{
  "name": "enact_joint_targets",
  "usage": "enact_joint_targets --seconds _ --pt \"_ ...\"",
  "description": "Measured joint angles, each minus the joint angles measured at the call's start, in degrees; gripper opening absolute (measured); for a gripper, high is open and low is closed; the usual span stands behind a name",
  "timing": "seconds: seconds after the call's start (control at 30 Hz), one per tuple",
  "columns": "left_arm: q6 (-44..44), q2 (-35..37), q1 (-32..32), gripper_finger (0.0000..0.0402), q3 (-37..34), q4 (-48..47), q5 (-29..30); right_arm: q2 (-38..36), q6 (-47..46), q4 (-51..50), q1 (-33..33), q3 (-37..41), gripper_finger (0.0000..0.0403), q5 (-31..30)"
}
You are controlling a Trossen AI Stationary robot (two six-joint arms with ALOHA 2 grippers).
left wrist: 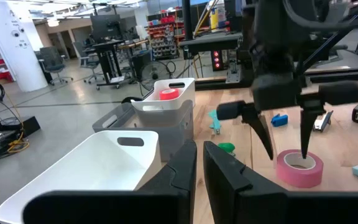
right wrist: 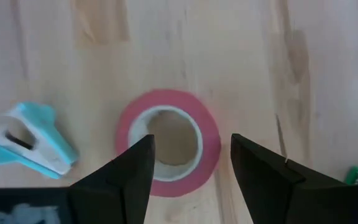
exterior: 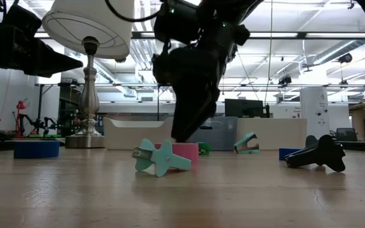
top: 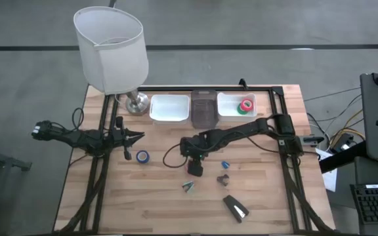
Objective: Pick and place Stapler, Stapler remover, tape
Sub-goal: Put the pink tape into the right white bin
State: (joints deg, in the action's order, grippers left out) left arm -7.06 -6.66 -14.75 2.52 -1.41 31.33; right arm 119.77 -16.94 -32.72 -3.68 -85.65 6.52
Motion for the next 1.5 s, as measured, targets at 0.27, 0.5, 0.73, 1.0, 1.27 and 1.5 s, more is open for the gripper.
enact_joint_targets --seconds 0.27,0.5,0.73,1.0,1.27,1.5 --pt "-0.01 0.0 -0.01 0.0032 0.0 0.04 0.0 1.2 -0.9 0.05 0.13 -0.04 0.0181 -0.5" --pt "-0.01 0.0 -0.01 0.0032 0.0 0.04 0.0 1.33 -0.91 -0.03 0.22 0.15 0.013 -0.26" --pt "-0.01 0.0 -0.01 0.0032 0.0 0.07 0.0 1.33 -0.64 -0.3 0.35 0.06 0.0057 -0.05" --pt "-0.01 0.0 -0.01 0.0032 0.0 0.07 0.0 -0.05 1.09 -6.74 1.51 -4.78 0.004 -0.09" --pt "-0.01 -0.04 -0.01 0.0032 0.0 0.06 0.03 -5.44 5.37 -14.35 5.16 -10.63 0.0041 -4.65" --pt "-0.01 -0.11 0.0 0.0032 0.0 -0.08 0.02 -13.63 6.61 -22.07 11.54 -9.39 0.0046 -14.71"
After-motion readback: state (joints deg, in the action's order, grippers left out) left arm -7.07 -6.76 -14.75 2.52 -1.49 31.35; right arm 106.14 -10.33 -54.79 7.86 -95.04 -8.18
